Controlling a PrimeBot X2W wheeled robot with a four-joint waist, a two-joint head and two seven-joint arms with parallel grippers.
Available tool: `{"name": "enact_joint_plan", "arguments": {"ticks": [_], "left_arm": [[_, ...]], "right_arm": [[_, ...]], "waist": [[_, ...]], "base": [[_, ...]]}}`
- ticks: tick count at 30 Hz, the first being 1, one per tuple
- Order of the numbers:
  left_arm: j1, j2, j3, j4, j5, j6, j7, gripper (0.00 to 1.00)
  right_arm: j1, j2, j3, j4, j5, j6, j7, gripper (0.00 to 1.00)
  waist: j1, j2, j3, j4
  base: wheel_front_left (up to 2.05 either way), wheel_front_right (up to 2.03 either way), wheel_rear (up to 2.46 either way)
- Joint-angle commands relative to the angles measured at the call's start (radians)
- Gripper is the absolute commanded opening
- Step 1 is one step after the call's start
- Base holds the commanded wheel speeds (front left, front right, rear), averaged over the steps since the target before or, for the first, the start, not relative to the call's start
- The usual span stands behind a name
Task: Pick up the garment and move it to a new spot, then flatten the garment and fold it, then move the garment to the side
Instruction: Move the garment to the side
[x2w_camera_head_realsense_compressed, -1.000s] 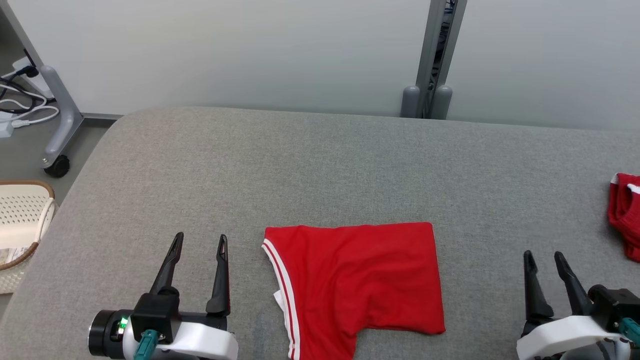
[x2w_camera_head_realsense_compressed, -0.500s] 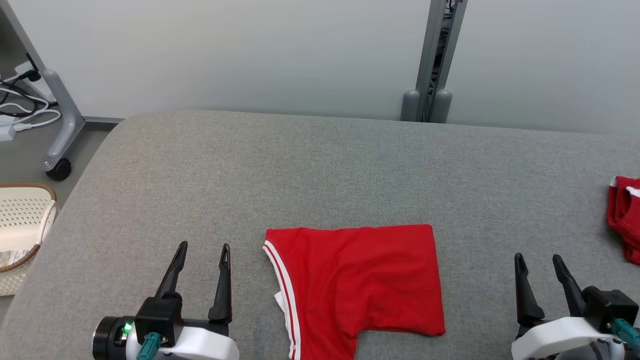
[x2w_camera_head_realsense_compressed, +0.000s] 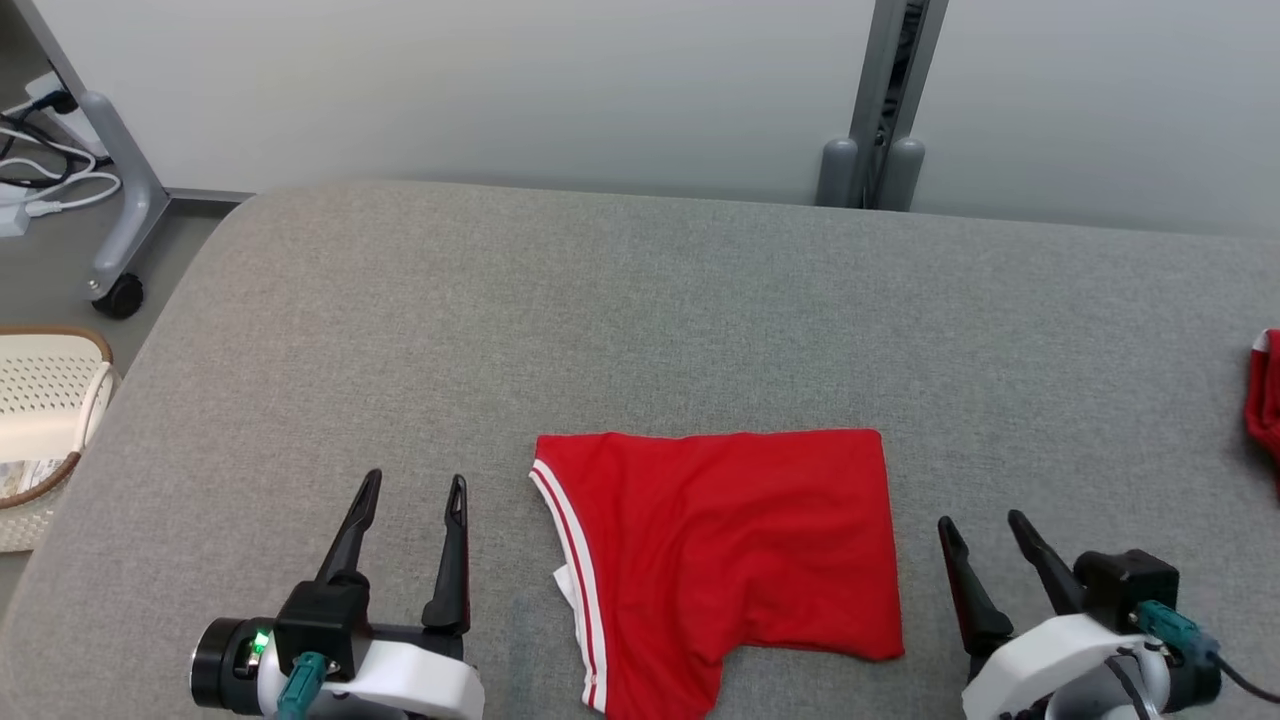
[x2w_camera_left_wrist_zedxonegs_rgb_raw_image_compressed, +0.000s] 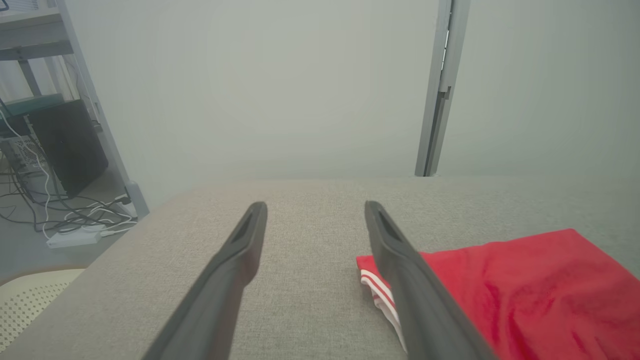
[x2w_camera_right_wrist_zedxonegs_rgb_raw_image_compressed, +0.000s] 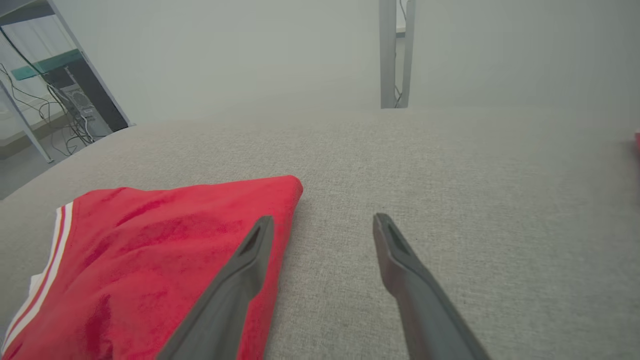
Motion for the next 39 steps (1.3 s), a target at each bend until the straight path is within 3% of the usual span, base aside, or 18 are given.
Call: {"name": "enact_joint_plan", "arguments": {"ticks": [1,13,28,31,32,39], "left_arm": [[-0.019,0.003,0.0,0.001,-0.004,-0.002,-0.004,1.0],[-0.071,0.004,-0.024,0.014,0.002,-0.002,-0.004,1.0],[-0.108,0.004,-0.044,0.019,0.0,-0.003,-0.004,1.0],[-0.108,0.004,-0.046,0.02,-0.001,0.001,-0.004,1.0],[-0.107,0.004,-0.046,0.02,-0.002,0.002,-0.004,1.0],[-0.104,0.004,-0.043,0.023,-0.004,0.005,-0.004,1.0]], "right_arm": [[-0.017,-0.019,0.022,0.008,0.029,0.0,0.015,1.0],[-0.138,-0.137,0.254,0.037,0.426,0.0,0.166,1.0],[-0.254,-0.228,0.434,0.066,0.716,0.0,0.301,1.0],[-0.265,-0.238,0.46,0.07,0.741,0.0,0.291,0.08],[-0.27,-0.241,0.469,0.07,0.746,0.0,0.287,0.0],[-0.307,-0.283,0.515,0.076,0.782,0.0,0.263,0.0]], "waist": [[0.0,-0.0001,0.014,0.004],[0.0,-0.0001,0.099,0.038],[0.0,-0.0001,0.146,0.086],[0.0,-0.0001,0.146,0.091],[0.0,-0.0001,0.145,0.092],[0.0,-0.0001,0.136,0.085]], "base": [[0.0,0.0,0.0],[0.0,0.0,0.0],[0.0,0.0,0.0],[0.0,0.0,0.0],[0.0,0.0,0.0],[0.0,0.0,0.0]]}}
